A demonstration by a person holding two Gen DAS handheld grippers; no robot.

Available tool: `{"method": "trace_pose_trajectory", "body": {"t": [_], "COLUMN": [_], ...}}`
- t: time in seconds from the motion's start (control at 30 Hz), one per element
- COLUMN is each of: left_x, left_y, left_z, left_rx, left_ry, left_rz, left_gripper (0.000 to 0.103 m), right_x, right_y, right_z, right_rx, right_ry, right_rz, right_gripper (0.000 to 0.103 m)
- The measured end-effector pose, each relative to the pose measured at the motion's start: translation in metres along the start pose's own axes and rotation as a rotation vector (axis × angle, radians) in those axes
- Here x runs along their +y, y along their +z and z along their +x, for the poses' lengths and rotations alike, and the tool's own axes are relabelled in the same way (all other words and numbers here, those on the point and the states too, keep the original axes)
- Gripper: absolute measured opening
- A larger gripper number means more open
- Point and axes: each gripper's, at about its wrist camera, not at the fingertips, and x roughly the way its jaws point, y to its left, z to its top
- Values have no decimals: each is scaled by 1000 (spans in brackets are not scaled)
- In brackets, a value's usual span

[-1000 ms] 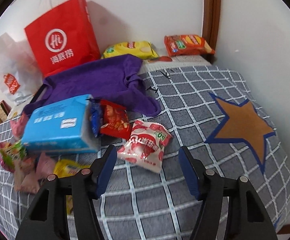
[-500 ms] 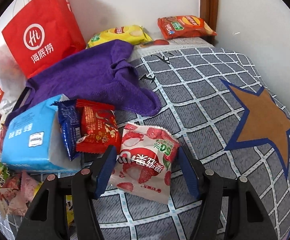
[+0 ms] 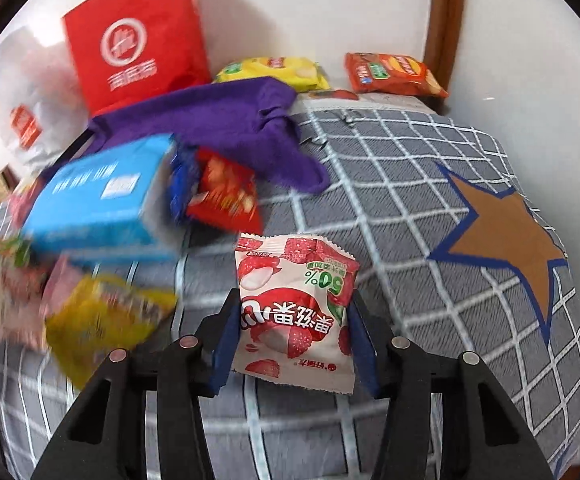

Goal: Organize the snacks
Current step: 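Grasp the white-red strawberry candy packet with the right tool while the left grasps a pink snack bag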

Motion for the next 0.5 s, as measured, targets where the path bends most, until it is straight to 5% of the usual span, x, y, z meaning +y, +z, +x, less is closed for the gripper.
{"method": "trace_pose_trajectory", "body": {"t": [0.2,0.3,0.5], "left_x": [-4,-4,1], "left_y": [-2,-6,-13], "left_z": [16,19,11], "left_rx": [8,10,-3], "left_ry": [12,12,-16], "left_rz": [-15,-25,-50], "left_gripper": [91,68,61], "right_x": [-9,-6,-2], "right_y": [-6,-6,-7], "right_z": [7,9,10], "right_rx": [-17,-19,-15], "right_ry": [54,50,42], "right_rz": [50,40,20], "right_gripper": [51,51,51]}}
